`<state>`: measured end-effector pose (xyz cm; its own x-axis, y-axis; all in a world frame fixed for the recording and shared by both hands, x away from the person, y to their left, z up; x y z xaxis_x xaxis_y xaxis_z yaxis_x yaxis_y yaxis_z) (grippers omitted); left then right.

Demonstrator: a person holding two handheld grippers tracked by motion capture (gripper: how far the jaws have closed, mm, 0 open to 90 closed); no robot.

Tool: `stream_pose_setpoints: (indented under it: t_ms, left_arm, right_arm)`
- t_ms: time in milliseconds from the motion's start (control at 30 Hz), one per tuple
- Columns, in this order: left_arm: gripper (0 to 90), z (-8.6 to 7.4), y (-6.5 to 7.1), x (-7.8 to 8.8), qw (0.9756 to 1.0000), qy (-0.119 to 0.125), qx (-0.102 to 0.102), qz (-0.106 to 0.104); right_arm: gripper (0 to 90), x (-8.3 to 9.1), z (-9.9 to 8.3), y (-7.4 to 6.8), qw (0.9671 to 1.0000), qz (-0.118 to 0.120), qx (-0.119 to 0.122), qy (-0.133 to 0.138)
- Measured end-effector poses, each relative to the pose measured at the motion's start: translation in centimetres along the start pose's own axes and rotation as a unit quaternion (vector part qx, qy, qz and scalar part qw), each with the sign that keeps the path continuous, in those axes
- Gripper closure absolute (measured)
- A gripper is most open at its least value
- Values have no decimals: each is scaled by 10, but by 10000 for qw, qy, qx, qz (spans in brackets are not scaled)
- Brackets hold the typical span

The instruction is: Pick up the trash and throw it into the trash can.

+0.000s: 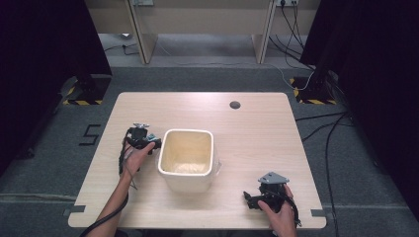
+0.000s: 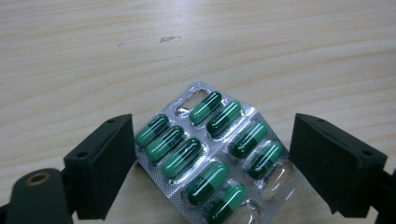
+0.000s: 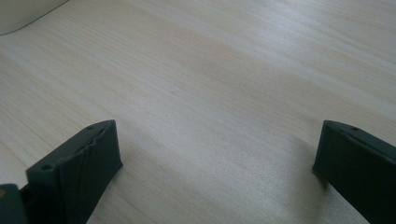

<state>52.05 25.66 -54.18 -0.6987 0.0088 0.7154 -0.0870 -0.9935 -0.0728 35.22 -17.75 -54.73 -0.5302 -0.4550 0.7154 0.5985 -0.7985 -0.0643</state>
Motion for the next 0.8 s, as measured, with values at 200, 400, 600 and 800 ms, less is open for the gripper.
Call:
stream_pose_setpoints:
  t_ms: [200, 400, 600, 800]
  left_arm:
    - [203, -1, 1, 2, 9999, 96, -143, -19]
    - [276, -1, 0, 6, 9995, 224, -194, -137]
    - [286, 0, -2, 9, 9991, 264, -234, -226]
    - [291, 0, -4, 11, 9988, 245, -229, -349]
  right_arm:
    - [5, 0, 0, 0, 10000, 7, 15, 1]
    - [6, 0, 0, 0, 10000, 7, 17, 1]
    - [7, 0, 0, 0, 10000, 10, 14, 12]
    - [7, 0, 0, -1, 10000, 17, 13, 8]
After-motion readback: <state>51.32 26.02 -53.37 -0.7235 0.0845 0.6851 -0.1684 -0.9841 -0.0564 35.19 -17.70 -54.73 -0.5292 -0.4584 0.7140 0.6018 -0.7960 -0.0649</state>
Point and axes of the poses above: each handheld gripper's, and its own axes: x roughly backward along the jaws, z roughly out of its top, y roughly to its right, the point moved 4 cm from there along -x, roughly forward along the jaws, and after that the axes turned 6 degrees about z, right-handed, at the moved point
